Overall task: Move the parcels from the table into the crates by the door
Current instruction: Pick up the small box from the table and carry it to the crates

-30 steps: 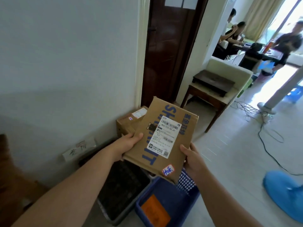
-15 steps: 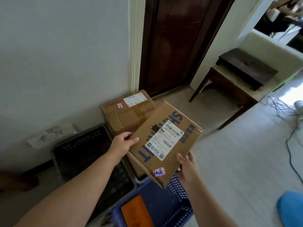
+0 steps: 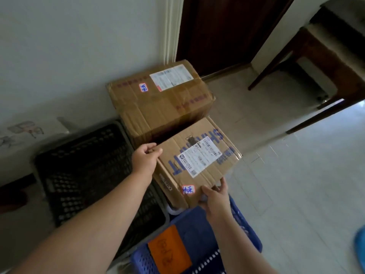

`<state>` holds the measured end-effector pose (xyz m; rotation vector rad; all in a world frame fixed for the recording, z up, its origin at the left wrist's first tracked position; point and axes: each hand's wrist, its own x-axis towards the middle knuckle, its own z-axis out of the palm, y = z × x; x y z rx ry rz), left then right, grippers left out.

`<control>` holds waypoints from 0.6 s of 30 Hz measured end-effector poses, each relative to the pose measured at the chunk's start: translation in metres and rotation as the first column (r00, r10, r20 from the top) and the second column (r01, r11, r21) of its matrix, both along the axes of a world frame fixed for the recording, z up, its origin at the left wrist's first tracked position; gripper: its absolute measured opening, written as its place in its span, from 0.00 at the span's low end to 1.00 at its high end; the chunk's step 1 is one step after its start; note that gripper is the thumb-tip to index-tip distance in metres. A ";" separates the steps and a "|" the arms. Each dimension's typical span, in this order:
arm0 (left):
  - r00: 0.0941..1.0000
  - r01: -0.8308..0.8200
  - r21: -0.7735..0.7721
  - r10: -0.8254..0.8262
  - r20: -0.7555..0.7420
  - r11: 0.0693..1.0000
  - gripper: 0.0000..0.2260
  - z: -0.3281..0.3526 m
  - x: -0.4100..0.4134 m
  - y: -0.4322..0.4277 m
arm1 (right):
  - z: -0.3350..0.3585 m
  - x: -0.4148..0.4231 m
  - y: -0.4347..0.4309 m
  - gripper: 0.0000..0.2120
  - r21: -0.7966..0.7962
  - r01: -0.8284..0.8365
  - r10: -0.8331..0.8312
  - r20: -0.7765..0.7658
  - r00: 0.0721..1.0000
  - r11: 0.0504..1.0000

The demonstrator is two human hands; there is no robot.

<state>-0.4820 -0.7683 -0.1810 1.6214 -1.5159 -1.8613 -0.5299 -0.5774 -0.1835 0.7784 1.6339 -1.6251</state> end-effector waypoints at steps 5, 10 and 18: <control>0.983 0.001 0.003 -0.001 0.186 1.000 0.27 -0.023 0.005 -0.006 | -0.019 0.008 -0.025 0.30 0.057 -0.032 0.030 0.043 0.999 0.998; 0.988 -0.014 0.112 -0.004 0.153 0.994 0.28 -0.034 0.007 -0.016 | -0.025 0.002 -0.043 0.27 0.109 -0.088 0.089 0.000 0.996 0.990; 0.991 0.066 0.202 -0.087 0.099 0.977 0.27 -0.014 0.021 -0.015 | -0.001 -0.011 -0.043 0.22 0.111 -0.254 0.249 0.052 0.967 0.961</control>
